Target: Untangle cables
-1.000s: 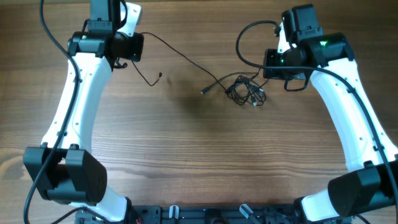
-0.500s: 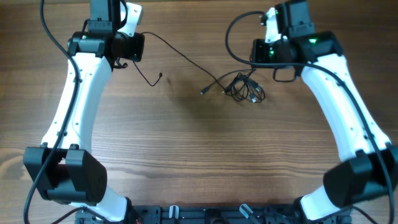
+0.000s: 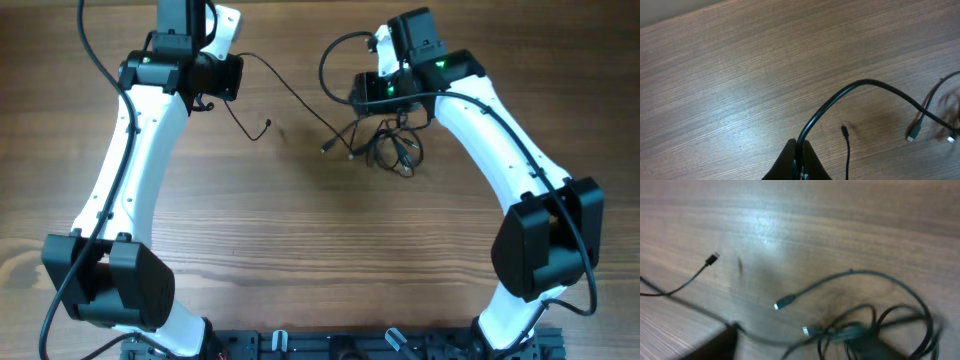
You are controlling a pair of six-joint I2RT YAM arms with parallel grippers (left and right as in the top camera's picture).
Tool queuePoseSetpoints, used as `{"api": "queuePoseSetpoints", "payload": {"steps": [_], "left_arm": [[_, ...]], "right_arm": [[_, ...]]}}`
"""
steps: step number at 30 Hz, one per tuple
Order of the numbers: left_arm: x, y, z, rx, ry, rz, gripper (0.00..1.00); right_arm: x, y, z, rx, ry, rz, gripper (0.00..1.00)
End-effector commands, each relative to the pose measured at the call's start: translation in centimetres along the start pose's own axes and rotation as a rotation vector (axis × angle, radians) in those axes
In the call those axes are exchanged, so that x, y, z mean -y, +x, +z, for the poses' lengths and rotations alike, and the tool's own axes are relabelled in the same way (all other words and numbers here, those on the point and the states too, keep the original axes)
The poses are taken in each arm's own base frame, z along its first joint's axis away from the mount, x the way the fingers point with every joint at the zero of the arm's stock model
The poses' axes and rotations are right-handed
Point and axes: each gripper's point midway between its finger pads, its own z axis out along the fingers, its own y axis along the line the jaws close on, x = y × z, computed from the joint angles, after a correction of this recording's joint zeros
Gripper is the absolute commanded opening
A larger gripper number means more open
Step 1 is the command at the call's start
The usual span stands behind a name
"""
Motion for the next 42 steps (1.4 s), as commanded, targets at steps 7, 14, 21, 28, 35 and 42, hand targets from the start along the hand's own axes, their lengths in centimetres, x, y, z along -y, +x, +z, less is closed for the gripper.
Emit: {"api": "queuePoseSetpoints", "payload": {"steps": [7, 14, 21, 28, 35, 42], "left_arm": [[0.3, -0.3, -0.8, 0.017, 0.013, -0.01, 0.04], [0.3, -0.3, -0.8, 0.019, 0.013, -0.003, 0.04], [0.3, -0.3, -0.8, 0.018, 0.013, -0.003, 0.04], [0.3, -0.3, -0.8, 0.017, 0.013, -0.003, 0.04], [0.3, -0.2, -0.8, 0.016, 0.01, -0.003, 0.04], [0.2, -0.2, -0.8, 0.015, 0.006, 0.004, 0.04]], "right_arm": [[5.2, -0.6, -1.6, 0.041, 0.252, 0.128, 0.99], [6.2, 2.2, -2.6, -0.064, 0.286, 0.18, 0.78], [6.1, 5.0, -3.0, -0.165, 0.308, 0.263, 0.54], [4.5, 5.6, -2.6, -0.177, 0.301, 0.264, 0.44], [4.0, 6.8, -1.9, -0.202, 0.335, 0.201, 0.57], [4.6, 8.2, -0.6, -0.221, 0.35, 0.213, 0.64]]}}
